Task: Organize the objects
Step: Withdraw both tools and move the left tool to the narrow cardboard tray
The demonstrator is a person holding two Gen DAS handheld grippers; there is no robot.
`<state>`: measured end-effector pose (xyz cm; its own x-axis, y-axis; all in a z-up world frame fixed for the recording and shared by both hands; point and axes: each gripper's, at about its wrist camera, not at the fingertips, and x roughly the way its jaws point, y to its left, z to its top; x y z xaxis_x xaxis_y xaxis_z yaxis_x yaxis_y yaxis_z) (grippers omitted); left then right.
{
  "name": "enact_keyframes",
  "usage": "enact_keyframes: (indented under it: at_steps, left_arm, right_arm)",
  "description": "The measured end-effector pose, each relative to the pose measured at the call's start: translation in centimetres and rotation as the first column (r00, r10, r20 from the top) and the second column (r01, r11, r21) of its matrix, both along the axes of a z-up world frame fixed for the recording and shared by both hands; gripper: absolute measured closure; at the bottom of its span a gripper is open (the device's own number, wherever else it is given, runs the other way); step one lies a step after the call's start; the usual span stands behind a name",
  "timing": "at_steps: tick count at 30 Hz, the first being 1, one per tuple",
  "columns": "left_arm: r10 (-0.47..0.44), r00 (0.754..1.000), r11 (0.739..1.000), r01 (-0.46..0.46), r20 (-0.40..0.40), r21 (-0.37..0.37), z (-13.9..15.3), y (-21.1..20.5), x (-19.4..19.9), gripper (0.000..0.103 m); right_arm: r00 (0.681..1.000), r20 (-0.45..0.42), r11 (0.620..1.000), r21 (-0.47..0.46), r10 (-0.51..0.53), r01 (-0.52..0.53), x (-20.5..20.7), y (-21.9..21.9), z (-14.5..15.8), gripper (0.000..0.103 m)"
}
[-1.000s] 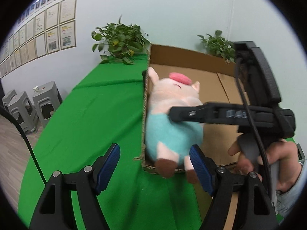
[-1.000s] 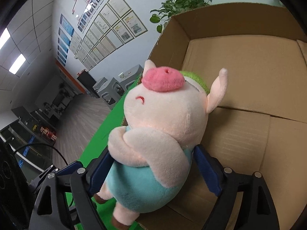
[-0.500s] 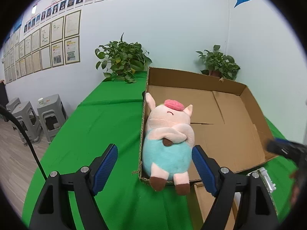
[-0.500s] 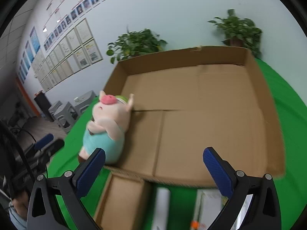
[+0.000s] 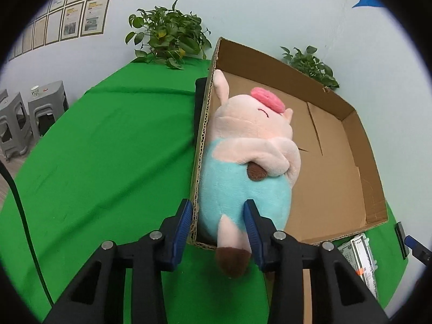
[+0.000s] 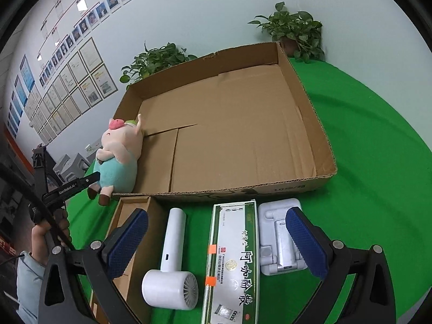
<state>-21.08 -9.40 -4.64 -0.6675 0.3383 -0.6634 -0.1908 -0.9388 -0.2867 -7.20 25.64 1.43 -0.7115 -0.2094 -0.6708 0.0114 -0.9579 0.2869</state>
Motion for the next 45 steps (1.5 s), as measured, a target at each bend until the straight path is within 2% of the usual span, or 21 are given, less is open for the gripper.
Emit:
enact_keyframes:
  at_steps: [8,13,14,16,18,20,26,31,32,34,36,37,38,39,40,41,42,43,44,45]
  left_arm:
    - [0.025,0.999,0.998,-0.024,0.021,-0.060,0.6,0.3,0.3,0.078]
    - [0.036,0.999,0.991,-0.039,-0.022,-0.131,1.0,1.0,1.2,0.078]
    - [0.045,0.998,0.986,-0.050,-0.038,-0.157,1.3,1.3,1.6,0.077]
    - [0.062,0.996,0.978,-0.074,-0.065,-0.194,1.9,1.5,2.3,0.066]
    - [0.079,0.991,0.976,-0.100,-0.112,-0.195,3.0,1.7,3.6,0.037]
    - [0.079,0.982,0.978,-0.110,-0.173,-0.176,4.4,2.1,5.3,0.023]
    - [0.039,0.965,0.973,-0.096,-0.260,-0.209,6.4,5.3,9.3,0.022]
    - [0.016,0.961,0.979,-0.071,-0.277,-0.191,6.4,7.0,11.7,0.022]
    - [0.013,0.961,0.982,-0.064,-0.275,-0.176,6.5,7.3,11.9,0.022]
    - [0.007,0.963,0.985,-0.053,-0.270,-0.165,6.5,7.7,12.4,0.022]
    - [0.002,0.964,0.985,-0.048,-0.266,-0.167,6.5,8.0,12.8,0.022]
    - [-0.001,0.964,0.986,-0.044,-0.265,-0.163,6.5,8.1,13.2,0.022]
    - [-0.007,0.965,0.987,-0.036,-0.263,-0.158,6.4,8.2,13.6,0.022]
    - [-0.011,0.966,0.988,-0.030,-0.260,-0.155,6.4,8.3,13.7,0.022]
    - [-0.016,0.967,0.987,-0.025,-0.253,-0.157,6.3,8.4,13.8,0.024]
    - [-0.020,0.969,0.986,-0.023,-0.246,-0.167,6.2,8.5,13.9,0.037]
    - [-0.019,0.972,0.983,-0.024,-0.235,-0.180,6.1,8.6,13.9,0.066]
    - [-0.023,0.976,0.982,-0.018,-0.216,-0.188,6.0,8.7,13.9,0.079]
    - [-0.033,0.981,0.983,-0.003,-0.192,-0.184,5.8,8.7,13.8,0.090]
    - [-0.034,0.982,0.983,-0.001,-0.185,-0.184,5.8,8.6,13.9,0.090]
  right_arm:
    - [0.998,0.022,0.998,0.000,0.067,-0.067,-0.4,-2.8,-0.6,0.000]
    - [0.995,0.038,0.995,0.018,0.098,-0.098,-0.3,-4.4,-0.9,0.000]
    - [0.995,0.039,0.995,0.037,0.095,-0.096,-0.3,-4.8,-0.9,0.000]
    - [0.996,0.033,0.995,0.063,0.081,-0.083,-0.4,-5.2,-0.9,0.000]
    - [0.998,0.026,0.993,0.101,0.059,-0.061,-0.5,-5.6,-0.9,0.000]
    - [0.999,0.014,0.990,0.132,0.042,-0.044,-0.5,-5.8,-0.8,0.000]
    - [1.000,-0.021,0.984,0.177,-0.002,0.006,-0.4,-6.4,-0.4,0.000]
    - [0.998,-0.057,0.980,0.197,-0.010,0.021,0.1,-6.8,0.1,0.002]
    - [0.998,-0.061,0.981,0.194,-0.015,0.026,0.2,-6.7,0.2,0.004]
    - [0.998,-0.066,0.981,0.192,-0.014,0.026,0.4,-6.6,0.2,0.018]
    - [0.998,-0.061,0.978,0.205,-0.016,0.028,0.6,-6.7,0.1,0.045]
    - [0.998,-0.058,0.976,0.214,-0.022,0.034,0.8,-6.7,0.1,0.053]
    - [0.998,-0.059,0.975,0.219,-0.022,0.034,0.8,-6.7,0.1,0.070]
    - [0.998,-0.059,0.973,0.227,-0.025,0.037,0.9,-6.7,0.1,0.076]
    - [0.998,-0.060,0.971,0.235,-0.026,0.039,1.0,-6.7,0.0,0.076]
    - [0.998,-0.062,0.970,0.238,-0.024,0.038,1.2,-6.8,0.0,0.076]
    - [0.998,-0.062,0.971,0.238,-0.023,0.037,1.2,-6.8,0.1,0.074]
    - [0.998,-0.063,0.972,0.232,-0.020,0.034,1.3,-6.7,0.2,0.069]
    - [0.998,-0.061,0.973,0.228,-0.014,0.028,1.3,-6.7,0.2,0.043]
    - [0.998,-0.061,0.975,0.219,-0.006,0.020,1.5,-6.6,0.4,0.012]
